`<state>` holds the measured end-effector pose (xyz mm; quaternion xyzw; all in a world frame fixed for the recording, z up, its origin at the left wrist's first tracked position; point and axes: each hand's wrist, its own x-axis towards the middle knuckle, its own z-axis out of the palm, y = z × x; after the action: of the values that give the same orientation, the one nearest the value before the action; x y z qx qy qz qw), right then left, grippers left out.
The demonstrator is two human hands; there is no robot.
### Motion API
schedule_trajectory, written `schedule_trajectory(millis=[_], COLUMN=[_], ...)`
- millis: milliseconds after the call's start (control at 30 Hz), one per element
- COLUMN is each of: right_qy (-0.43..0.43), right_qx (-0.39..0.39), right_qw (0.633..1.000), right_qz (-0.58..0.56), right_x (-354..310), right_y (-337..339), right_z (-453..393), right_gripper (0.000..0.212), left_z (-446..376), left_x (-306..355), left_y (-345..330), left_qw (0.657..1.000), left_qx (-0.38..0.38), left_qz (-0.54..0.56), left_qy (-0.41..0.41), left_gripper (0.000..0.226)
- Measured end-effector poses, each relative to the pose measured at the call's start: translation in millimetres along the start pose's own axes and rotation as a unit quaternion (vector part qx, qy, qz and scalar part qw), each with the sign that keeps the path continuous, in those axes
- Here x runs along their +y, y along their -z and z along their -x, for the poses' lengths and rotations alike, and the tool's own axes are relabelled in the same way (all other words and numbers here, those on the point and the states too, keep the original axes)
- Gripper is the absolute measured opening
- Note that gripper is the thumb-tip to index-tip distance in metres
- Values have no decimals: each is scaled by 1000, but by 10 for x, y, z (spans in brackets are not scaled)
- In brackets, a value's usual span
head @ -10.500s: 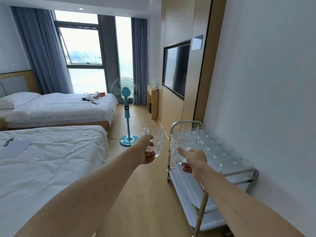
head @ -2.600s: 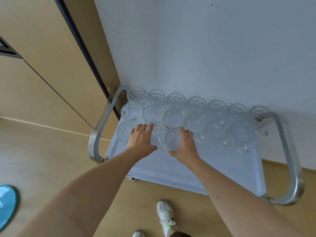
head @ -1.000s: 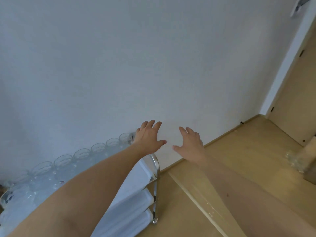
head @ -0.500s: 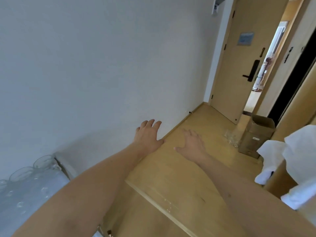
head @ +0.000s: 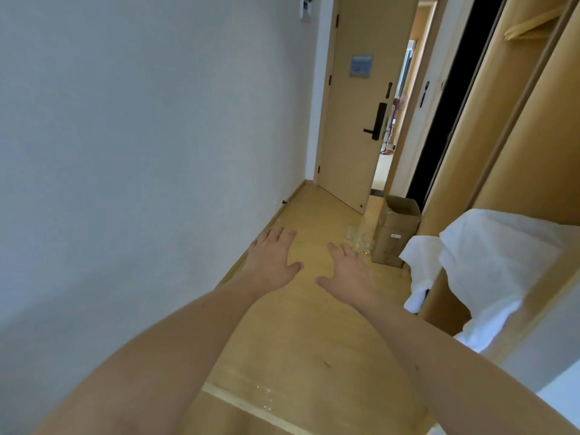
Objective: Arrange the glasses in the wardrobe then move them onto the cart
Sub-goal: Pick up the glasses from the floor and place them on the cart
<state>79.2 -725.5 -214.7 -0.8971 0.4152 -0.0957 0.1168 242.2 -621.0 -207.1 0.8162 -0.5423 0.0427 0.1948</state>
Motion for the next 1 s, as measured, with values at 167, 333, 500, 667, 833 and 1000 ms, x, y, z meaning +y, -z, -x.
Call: schedule_trajectory(millis=[167,333,500,667,833,1000], right_qy=[-46,-83,-116,-156,-180,-192], right_qx=[7,26,26,17,-2,-11], right_qw=[999,996,993,988,984,981], right_qz=[9,14,15,-2,5,8], right_x=[-78,-285,-530,-579,-477,-269], right_y=[-119,-162,-225,-381,-561,-646], right_z=[-419,-943,-1380,-1752,-2100,-2540], right_gripper=[89,87,85,86,87,87], left_z=[-560,-1151,-1623,-2025,-2408,-2872], left_x=[-280,-607,-899,-1124,-1297,-1331], left_y=[-153,-181,-171,-298,-530,-801], left_qw=[999,995,991,988,987,986], left_qx=[-21,-42,-66,-81,-93,-105], left_qz=[7,11,10,15,13,14], left_qy=[-46,-89,-114,-133,-133,-129], left_gripper=[79,78,77,78,77,76])
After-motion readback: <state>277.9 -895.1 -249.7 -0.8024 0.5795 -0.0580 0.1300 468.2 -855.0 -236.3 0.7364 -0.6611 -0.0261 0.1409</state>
